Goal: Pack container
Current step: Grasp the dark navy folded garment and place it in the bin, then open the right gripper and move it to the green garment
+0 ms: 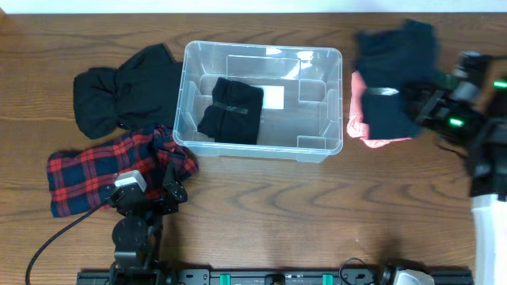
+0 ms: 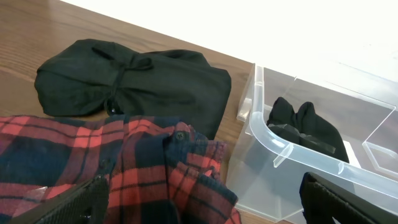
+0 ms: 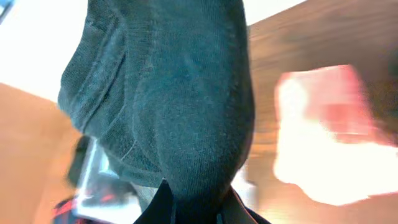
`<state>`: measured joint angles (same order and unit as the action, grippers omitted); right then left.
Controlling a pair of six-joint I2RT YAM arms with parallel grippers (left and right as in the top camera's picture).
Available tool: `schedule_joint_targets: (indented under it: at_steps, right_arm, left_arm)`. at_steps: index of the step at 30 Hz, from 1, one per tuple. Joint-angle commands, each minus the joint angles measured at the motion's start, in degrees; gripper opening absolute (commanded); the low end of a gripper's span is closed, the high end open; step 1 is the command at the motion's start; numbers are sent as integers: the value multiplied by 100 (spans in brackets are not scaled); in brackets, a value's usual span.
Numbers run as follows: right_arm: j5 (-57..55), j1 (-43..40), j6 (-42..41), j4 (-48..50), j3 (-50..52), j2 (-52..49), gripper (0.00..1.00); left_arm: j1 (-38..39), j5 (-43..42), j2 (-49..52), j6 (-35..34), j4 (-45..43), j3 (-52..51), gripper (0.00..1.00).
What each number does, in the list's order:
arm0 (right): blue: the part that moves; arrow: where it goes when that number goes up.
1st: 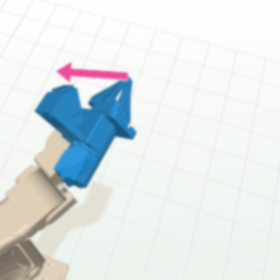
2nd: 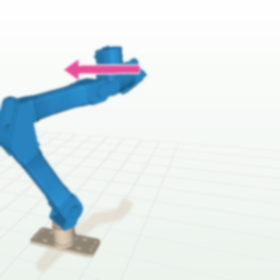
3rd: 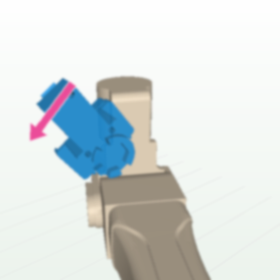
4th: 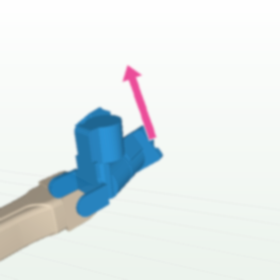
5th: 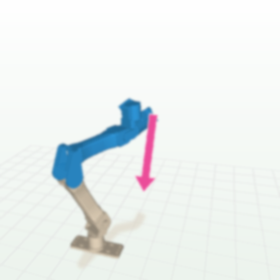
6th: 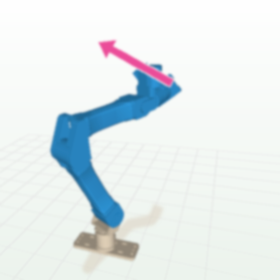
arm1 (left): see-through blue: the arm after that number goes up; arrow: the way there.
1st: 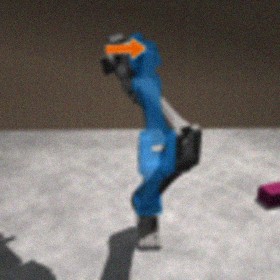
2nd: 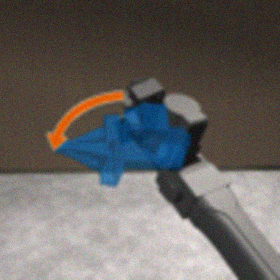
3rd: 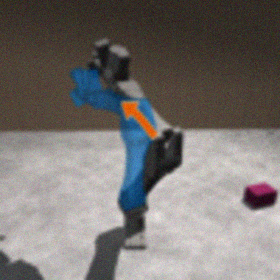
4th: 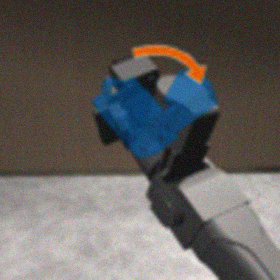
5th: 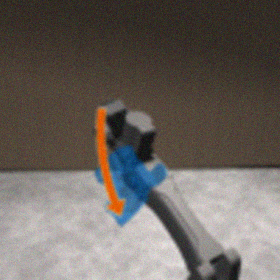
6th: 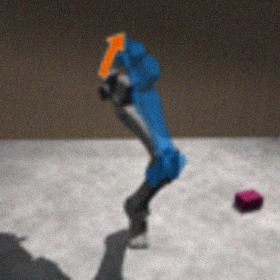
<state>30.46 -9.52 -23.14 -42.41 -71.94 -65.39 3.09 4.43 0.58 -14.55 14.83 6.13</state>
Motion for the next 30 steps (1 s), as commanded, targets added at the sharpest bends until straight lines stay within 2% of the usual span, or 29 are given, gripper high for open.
schedule_joint_targets:
  at_steps: [1, 5, 8, 13, 18, 19, 20, 23, 25, 26, 30]
  right_arm:
    - [-1200, 1327, -1537, 326, -26, -299, 1]
    - [-2264, 2562, -2297, 968, -26, -992, 1]
    - [-2852, 3104, -2739, 1357, -26, -1764, 1]
    - [-2417, 3318, -3397, 2109, -26, -3134, 1]
    - [-1725, 3322, -3825, 2730, -26, -3995, 1]
    - [-1687, 3324, -3860, 2758, -26, -4094, 4]
    - [-1687, 3322, -3856, 2750, -26, -4166, 11]
    - [-1720, 3322, -3442, 2682, -26, -4238, 45]
    - [-1893, 3303, -2889, 2640, -33, -4183, 64]
    - [-1989, 3274, -2695, 2566, -42, -4129, 71]
    - [-2610, 2944, -1615, 2006, -127, -3519, 76]
  left_arm:
    - [-28, -39, -35, 57, 48, -142, 98]
    - [-28, -39, -35, 57, 48, -142, 98]
    - [-28, -39, -35, 57, 48, -142, 98]
    - [-28, -39, -35, 57, 48, -142, 98]
    - [-28, -39, -37, 57, 48, -142, 98]
    - [-28, -39, -35, 57, 48, -142, 98]
    - [-28, -39, -35, 57, 48, -142, 98]
    - [-28, -39, -37, 57, 48, -142, 98]
    - [-28, -39, -35, 57, 48, -142, 98]
    - [-28, -39, -35, 57, 48, -142, 98]
    - [-28, -39, -35, 57, 48, -142, 98]
